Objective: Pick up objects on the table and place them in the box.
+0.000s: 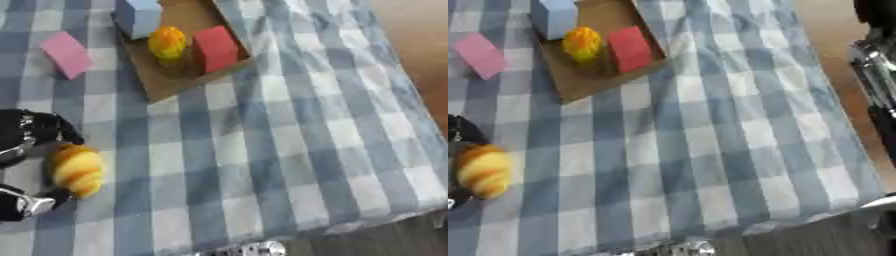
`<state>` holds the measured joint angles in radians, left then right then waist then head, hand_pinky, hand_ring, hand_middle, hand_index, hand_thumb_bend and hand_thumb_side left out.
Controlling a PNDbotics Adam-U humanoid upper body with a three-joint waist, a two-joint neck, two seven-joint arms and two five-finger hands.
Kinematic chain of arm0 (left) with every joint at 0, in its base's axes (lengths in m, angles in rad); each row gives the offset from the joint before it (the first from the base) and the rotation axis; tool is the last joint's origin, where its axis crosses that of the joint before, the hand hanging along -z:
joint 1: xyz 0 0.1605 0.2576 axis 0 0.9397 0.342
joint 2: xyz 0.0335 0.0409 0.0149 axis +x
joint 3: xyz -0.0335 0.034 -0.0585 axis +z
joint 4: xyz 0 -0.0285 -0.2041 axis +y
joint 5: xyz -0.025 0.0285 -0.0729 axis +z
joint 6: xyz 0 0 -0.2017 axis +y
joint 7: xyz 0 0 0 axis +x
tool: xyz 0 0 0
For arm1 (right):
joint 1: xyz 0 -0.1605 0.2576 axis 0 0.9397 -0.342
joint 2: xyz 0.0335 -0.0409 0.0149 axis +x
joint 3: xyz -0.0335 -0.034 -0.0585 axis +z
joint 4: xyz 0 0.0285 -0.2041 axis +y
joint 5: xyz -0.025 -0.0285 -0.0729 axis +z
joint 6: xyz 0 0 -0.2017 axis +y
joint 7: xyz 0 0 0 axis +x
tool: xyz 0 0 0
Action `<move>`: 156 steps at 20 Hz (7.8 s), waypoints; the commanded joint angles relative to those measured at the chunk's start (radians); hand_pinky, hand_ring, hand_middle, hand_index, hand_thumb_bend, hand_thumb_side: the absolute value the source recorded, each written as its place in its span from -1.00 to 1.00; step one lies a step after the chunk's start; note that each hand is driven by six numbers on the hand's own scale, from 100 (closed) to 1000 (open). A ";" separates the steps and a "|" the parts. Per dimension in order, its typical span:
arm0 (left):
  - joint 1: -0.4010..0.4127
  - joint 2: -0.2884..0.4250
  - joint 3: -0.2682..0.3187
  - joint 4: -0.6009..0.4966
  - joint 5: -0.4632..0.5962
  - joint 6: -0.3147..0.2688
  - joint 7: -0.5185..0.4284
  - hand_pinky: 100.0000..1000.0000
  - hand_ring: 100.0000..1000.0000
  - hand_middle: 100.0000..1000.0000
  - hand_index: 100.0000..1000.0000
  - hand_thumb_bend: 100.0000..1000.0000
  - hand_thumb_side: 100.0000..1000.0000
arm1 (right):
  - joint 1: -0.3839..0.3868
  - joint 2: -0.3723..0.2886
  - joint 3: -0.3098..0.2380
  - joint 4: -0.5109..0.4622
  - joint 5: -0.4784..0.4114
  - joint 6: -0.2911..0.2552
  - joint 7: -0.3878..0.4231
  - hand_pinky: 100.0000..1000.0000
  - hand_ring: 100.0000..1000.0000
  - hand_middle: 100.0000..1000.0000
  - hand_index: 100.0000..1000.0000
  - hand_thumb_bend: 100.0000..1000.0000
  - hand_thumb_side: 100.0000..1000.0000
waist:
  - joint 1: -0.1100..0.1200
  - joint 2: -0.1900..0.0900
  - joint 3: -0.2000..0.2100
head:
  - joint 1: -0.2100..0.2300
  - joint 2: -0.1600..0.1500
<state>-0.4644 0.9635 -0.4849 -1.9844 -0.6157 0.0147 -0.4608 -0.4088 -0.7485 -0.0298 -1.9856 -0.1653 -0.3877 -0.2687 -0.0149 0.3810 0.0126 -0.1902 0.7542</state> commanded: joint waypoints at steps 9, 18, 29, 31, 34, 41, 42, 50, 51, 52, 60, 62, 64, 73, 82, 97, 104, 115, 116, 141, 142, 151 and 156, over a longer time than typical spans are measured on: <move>-0.039 -0.004 -0.036 -0.016 -0.163 0.025 -0.127 0.65 0.58 0.51 0.66 -0.68 -0.72 | -0.010 -0.006 0.000 -0.014 0.001 -0.003 0.012 0.40 0.37 0.31 0.45 -1.00 -0.06 | -0.002 -0.007 -0.009 | 0.001 -0.023; -0.057 -0.016 -0.051 -0.016 -0.230 0.022 -0.188 0.52 0.41 0.25 0.45 -0.88 -0.81 | -0.008 0.005 0.005 -0.014 -0.009 -0.001 0.024 0.40 0.37 0.31 0.45 -1.00 -0.06 | -0.001 -0.003 -0.011 | 0.001 -0.028; -0.141 -0.025 0.037 -0.016 -0.119 -0.006 0.006 0.44 0.27 0.12 0.32 -1.00 -0.78 | 0.010 0.006 0.000 -0.014 -0.009 0.005 0.023 0.41 0.37 0.31 0.46 -1.00 -0.06 | 0.007 -0.017 -0.005 | -0.020 -0.025; -0.185 -0.028 0.055 -0.016 -0.075 0.004 0.015 0.43 0.25 0.10 0.30 -1.00 -0.76 | 0.008 0.000 0.000 -0.014 -0.012 0.004 0.023 0.41 0.38 0.31 0.46 -1.00 -0.06 | 0.012 -0.022 -0.007 | -0.023 -0.023; -0.280 -0.051 0.082 -0.016 0.005 0.062 0.008 0.42 0.20 0.07 0.26 -1.00 -0.76 | -0.003 -0.010 0.003 -0.014 -0.018 0.000 0.027 0.41 0.38 0.32 0.46 -1.00 -0.06 | 0.021 -0.026 -0.016 | -0.022 -0.026; -0.481 -0.144 0.112 0.030 0.083 0.250 -0.048 0.41 0.16 0.05 0.24 -1.00 -0.72 | -0.023 -0.015 0.008 -0.014 -0.028 -0.003 0.041 0.41 0.38 0.31 0.46 -1.00 -0.06 | 0.042 -0.006 -0.054 | -0.001 -0.057; -0.505 -0.159 0.111 0.058 0.078 0.256 -0.048 0.42 0.16 0.05 0.25 -1.00 -0.72 | -0.026 -0.014 0.008 -0.014 -0.028 -0.002 0.042 0.41 0.38 0.31 0.46 -1.00 -0.06 | 0.045 -0.002 -0.059 | 0.004 -0.062; -0.644 -0.280 0.097 0.322 0.025 0.202 0.008 0.43 0.16 0.07 0.27 -1.00 -0.75 | -0.042 0.003 0.014 -0.014 -0.031 0.005 0.050 0.40 0.37 0.31 0.45 -1.00 -0.07 | 0.055 0.026 -0.092 | 0.038 -0.092; -0.648 -0.290 0.092 0.342 0.027 0.192 0.010 0.43 0.16 0.07 0.27 -1.00 -0.69 | -0.042 0.005 0.014 -0.014 -0.031 0.006 0.050 0.40 0.37 0.31 0.45 -1.00 -0.06 | 0.055 0.028 -0.093 | 0.039 -0.093; -0.649 -0.299 0.086 0.358 0.032 0.183 0.009 0.43 0.16 0.07 0.27 -1.00 -0.68 | -0.041 0.007 0.014 -0.014 -0.031 0.007 0.050 0.40 0.37 0.31 0.45 -1.00 -0.06 | 0.055 0.029 -0.094 | 0.040 -0.093; -0.641 -0.356 0.048 0.428 0.097 0.175 -0.038 0.44 0.14 0.06 0.27 -1.00 -0.63 | -0.043 0.018 0.012 -0.014 -0.038 0.012 0.049 0.41 0.37 0.31 0.45 -1.00 -0.05 | 0.052 0.027 -0.099 | 0.040 -0.086; -0.640 -0.369 0.041 0.449 0.122 0.181 -0.049 0.45 0.14 0.06 0.27 -1.00 -0.62 | -0.045 0.018 0.010 -0.014 -0.041 0.011 0.048 0.41 0.37 0.31 0.45 -1.00 -0.05 | 0.050 0.026 -0.101 | 0.039 -0.083; -0.638 -0.376 0.030 0.464 0.139 0.182 -0.063 0.45 0.14 0.07 0.28 -1.00 -0.61 | -0.047 0.017 0.009 -0.014 -0.045 0.011 0.049 0.41 0.37 0.31 0.45 -1.00 -0.05 | 0.050 0.025 -0.102 | 0.038 -0.081; -0.613 -0.403 0.001 0.555 0.099 0.164 -0.130 0.54 0.30 0.24 0.50 -0.78 -0.51 | -0.047 0.031 0.007 -0.014 -0.056 0.015 0.053 0.41 0.37 0.31 0.45 -1.00 -0.05 | 0.049 0.021 -0.109 | 0.036 -0.071; -0.603 -0.406 0.012 0.591 -0.041 0.126 -0.207 0.82 0.76 0.78 0.94 0.34 -0.25 | -0.042 0.028 0.003 -0.014 -0.061 0.013 0.052 0.41 0.38 0.31 0.45 -1.00 -0.05 | 0.043 0.010 -0.103 | 0.036 -0.058; -0.497 -0.156 0.209 0.096 0.097 0.280 -0.104 0.68 0.51 0.48 0.70 -0.35 -0.51 | 0.019 0.015 -0.015 -0.014 -0.044 0.011 0.028 0.41 0.38 0.32 0.45 -1.00 -0.05 | 0.039 -0.028 -0.029 | -0.003 -0.029; -0.386 -0.052 0.224 0.089 0.125 0.339 -0.127 0.74 0.59 0.56 0.80 -0.03 -0.40 | 0.029 0.018 -0.014 -0.014 -0.034 0.013 0.019 0.41 0.38 0.31 0.45 -1.00 -0.05 | 0.032 -0.025 -0.007 | -0.002 -0.034; -0.453 -0.138 0.154 0.415 0.069 0.324 -0.185 0.81 0.66 0.52 0.74 1.00 -0.23 | 0.027 0.036 -0.007 -0.014 -0.031 0.018 0.025 0.41 0.37 0.31 0.44 -1.00 -0.05 | 0.023 -0.010 -0.026 | 0.030 -0.057; -0.464 -0.146 0.150 0.435 0.062 0.325 -0.183 0.82 0.67 0.51 0.72 1.00 -0.24 | 0.027 0.037 -0.005 -0.014 -0.031 0.020 0.027 0.41 0.37 0.31 0.44 -1.00 -0.05 | 0.024 -0.009 -0.026 | 0.032 -0.057; -0.536 -0.285 0.135 0.721 -0.096 0.393 -0.119 0.70 0.54 0.35 0.61 0.45 -0.10 | 0.022 0.070 0.000 -0.014 -0.035 0.042 0.029 0.40 0.36 0.30 0.44 -1.00 -0.04 | 0.032 0.018 -0.051 | 0.058 -0.076; -0.536 -0.288 0.136 0.726 -0.093 0.394 -0.114 0.69 0.52 0.33 0.60 0.39 -0.08 | 0.022 0.071 0.000 -0.014 -0.035 0.042 0.029 0.40 0.36 0.30 0.44 -1.00 -0.04 | 0.031 0.019 -0.052 | 0.059 -0.077; -0.538 -0.298 0.136 0.752 -0.104 0.408 -0.090 0.63 0.42 0.21 0.51 -0.20 -0.17 | 0.024 0.079 0.001 -0.014 -0.034 0.046 0.029 0.41 0.36 0.30 0.44 -1.00 -0.03 | 0.026 0.024 -0.052 | 0.065 -0.078; -0.539 -0.290 0.127 0.718 -0.098 0.404 -0.108 0.55 0.28 0.08 0.40 -0.94 -0.52 | 0.030 0.081 0.000 -0.014 -0.032 0.048 0.026 0.41 0.36 0.30 0.44 -1.00 -0.03 | 0.026 0.019 -0.048 | 0.064 -0.073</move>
<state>-0.9792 0.6497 -0.3638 -1.2424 -0.7147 0.4195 -0.5639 -0.3753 -0.6533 -0.0234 -1.9856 -0.2033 -0.3424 -0.2387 0.0116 0.4252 -0.0355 -0.1257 0.6852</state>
